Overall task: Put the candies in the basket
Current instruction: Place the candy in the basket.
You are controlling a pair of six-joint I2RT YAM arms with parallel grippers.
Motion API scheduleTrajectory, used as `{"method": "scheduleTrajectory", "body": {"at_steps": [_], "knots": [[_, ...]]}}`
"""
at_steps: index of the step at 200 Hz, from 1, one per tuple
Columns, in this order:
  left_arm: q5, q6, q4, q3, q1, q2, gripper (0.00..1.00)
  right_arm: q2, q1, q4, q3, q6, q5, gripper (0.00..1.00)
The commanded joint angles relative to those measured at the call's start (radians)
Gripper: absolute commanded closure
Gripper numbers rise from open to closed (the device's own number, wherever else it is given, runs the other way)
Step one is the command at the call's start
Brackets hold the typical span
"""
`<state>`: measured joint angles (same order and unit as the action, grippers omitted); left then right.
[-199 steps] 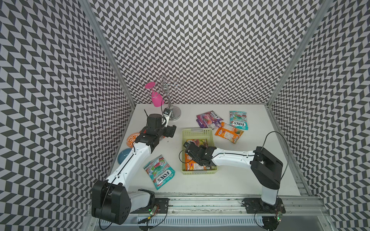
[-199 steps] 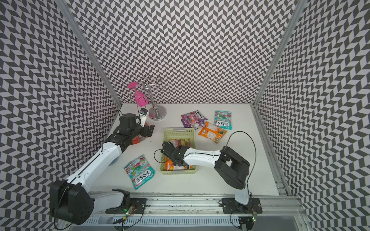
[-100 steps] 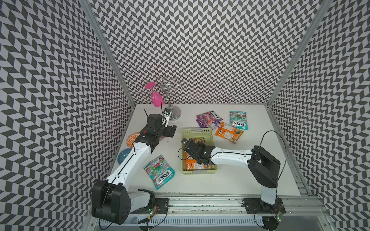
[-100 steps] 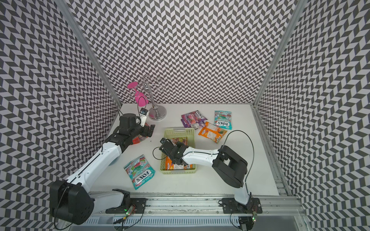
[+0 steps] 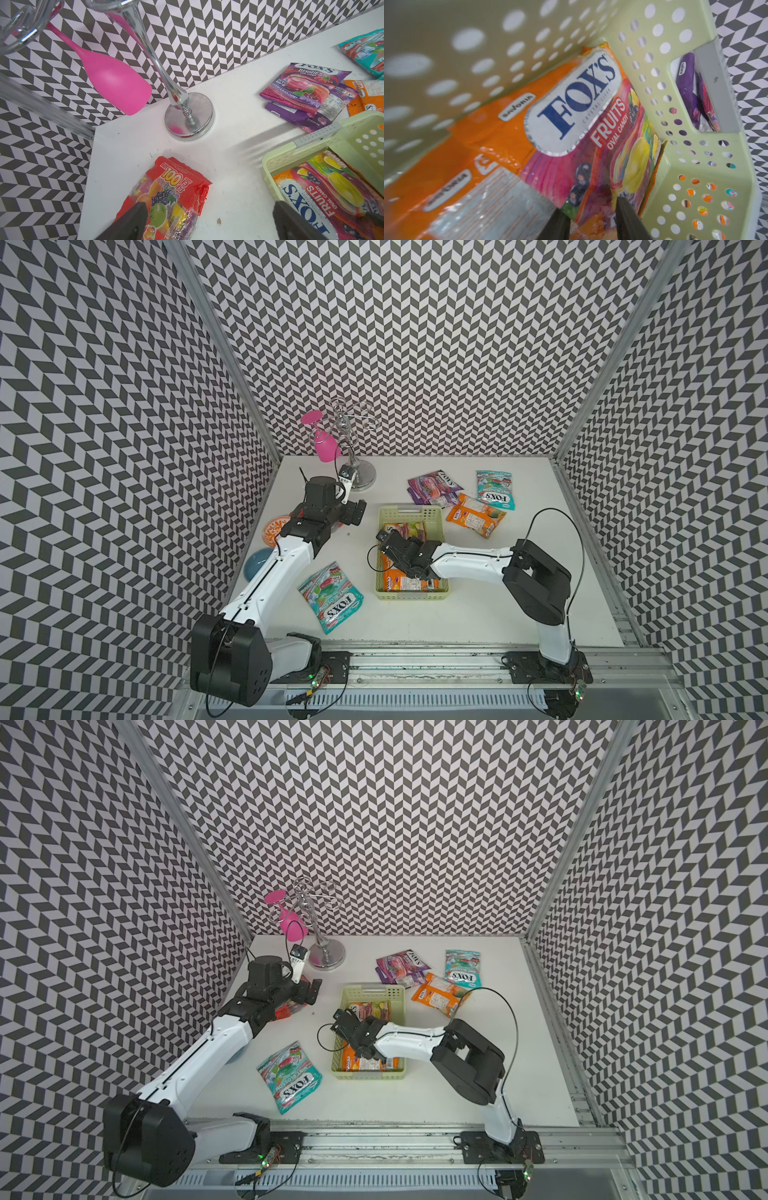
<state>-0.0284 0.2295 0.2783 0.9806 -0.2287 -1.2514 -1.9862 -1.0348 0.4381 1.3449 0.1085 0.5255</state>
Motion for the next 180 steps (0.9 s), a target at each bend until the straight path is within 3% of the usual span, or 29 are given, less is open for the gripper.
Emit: {"method": "scheduleTrajectory", "body": {"at_steps": [1, 53, 68, 95, 112, 180], "knots": [[0.007, -0.007, -0.014, 0.021, -0.001, -0.007, 0.01, 0.070, 0.004, 0.049, 0.027, 0.006, -0.102, 0.53], [0.007, -0.009, -0.017, 0.019, 0.000, -0.005, 0.01, 0.133, 0.041, 0.092, 0.080, -0.036, -0.300, 0.51], [0.019, -0.009, -0.017, 0.016, -0.001, 0.000, 0.01, 0.124, 0.060, 0.069, 0.077, -0.059, -0.326, 0.58], [0.008, -0.011, -0.008, 0.025, 0.002, 0.001, 0.01, 0.069, 0.098, 0.053, 0.089, -0.091, -0.367, 0.87], [0.012, -0.009, -0.020, 0.013, 0.000, 0.004, 0.01, 0.041, 0.120, 0.010, 0.077, -0.107, -0.380, 0.95], [0.017, -0.013, -0.002, 0.025, 0.000, 0.007, 0.01, -0.077, 0.172, -0.064, 0.081, -0.141, -0.351, 1.00]]}}
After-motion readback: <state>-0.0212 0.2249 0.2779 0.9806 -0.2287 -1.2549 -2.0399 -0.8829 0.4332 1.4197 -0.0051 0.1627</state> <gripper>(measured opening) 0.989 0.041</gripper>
